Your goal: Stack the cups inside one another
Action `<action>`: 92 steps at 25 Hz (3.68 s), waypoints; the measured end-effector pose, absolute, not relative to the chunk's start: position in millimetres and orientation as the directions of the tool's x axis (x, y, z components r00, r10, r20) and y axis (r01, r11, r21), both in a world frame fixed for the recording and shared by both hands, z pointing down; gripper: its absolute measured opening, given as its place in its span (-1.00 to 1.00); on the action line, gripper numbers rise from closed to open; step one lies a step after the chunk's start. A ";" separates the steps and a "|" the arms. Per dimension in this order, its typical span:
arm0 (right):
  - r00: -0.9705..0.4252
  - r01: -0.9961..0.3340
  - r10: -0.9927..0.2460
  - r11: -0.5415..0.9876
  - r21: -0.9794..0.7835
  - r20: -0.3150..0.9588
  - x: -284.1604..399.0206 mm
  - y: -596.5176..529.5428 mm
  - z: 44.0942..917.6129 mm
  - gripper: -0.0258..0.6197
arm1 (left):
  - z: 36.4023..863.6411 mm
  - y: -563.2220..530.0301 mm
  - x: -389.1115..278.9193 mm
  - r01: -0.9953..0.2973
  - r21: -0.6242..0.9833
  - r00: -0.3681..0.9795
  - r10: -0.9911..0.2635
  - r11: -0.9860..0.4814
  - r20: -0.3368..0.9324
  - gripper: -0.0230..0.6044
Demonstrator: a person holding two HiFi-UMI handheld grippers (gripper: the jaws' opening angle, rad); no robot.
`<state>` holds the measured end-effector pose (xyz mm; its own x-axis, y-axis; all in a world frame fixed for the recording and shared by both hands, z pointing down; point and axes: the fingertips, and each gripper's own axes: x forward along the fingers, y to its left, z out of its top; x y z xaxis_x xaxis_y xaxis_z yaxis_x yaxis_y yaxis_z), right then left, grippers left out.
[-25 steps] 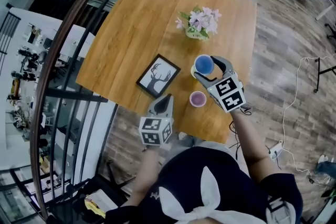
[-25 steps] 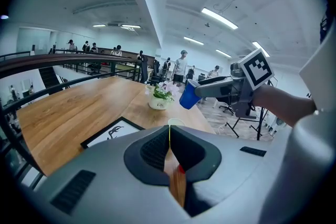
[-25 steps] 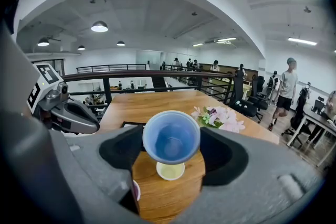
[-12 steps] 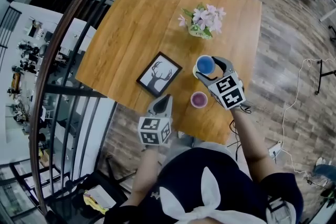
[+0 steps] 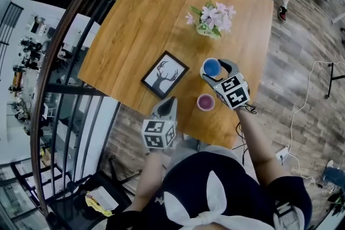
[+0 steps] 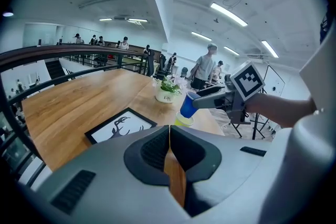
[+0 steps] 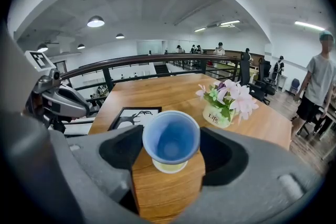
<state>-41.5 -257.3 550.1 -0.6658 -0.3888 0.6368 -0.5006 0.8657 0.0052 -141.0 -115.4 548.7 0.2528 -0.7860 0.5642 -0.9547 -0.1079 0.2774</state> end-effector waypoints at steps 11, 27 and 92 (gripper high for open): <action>-0.659 -0.488 -0.343 0.872 -0.033 0.669 -44.3 -256.9 582.1 0.13 | 557.3 -113.5 -139.5 -0.954 0.283 0.250 -0.777 -0.096 0.578 -0.85; -0.669 -0.495 -0.352 0.868 -0.039 0.654 -39.6 -258.8 577.9 0.17 | 558.6 -112.4 -140.7 -0.956 0.279 0.240 -0.782 -0.088 0.575 -0.85; -0.580 -0.342 -0.203 0.940 -0.009 0.789 -30.2 -122.3 639.8 0.11 | 558.0 -74.5 -132.6 -0.958 0.257 0.262 -0.769 -0.131 0.583 -0.85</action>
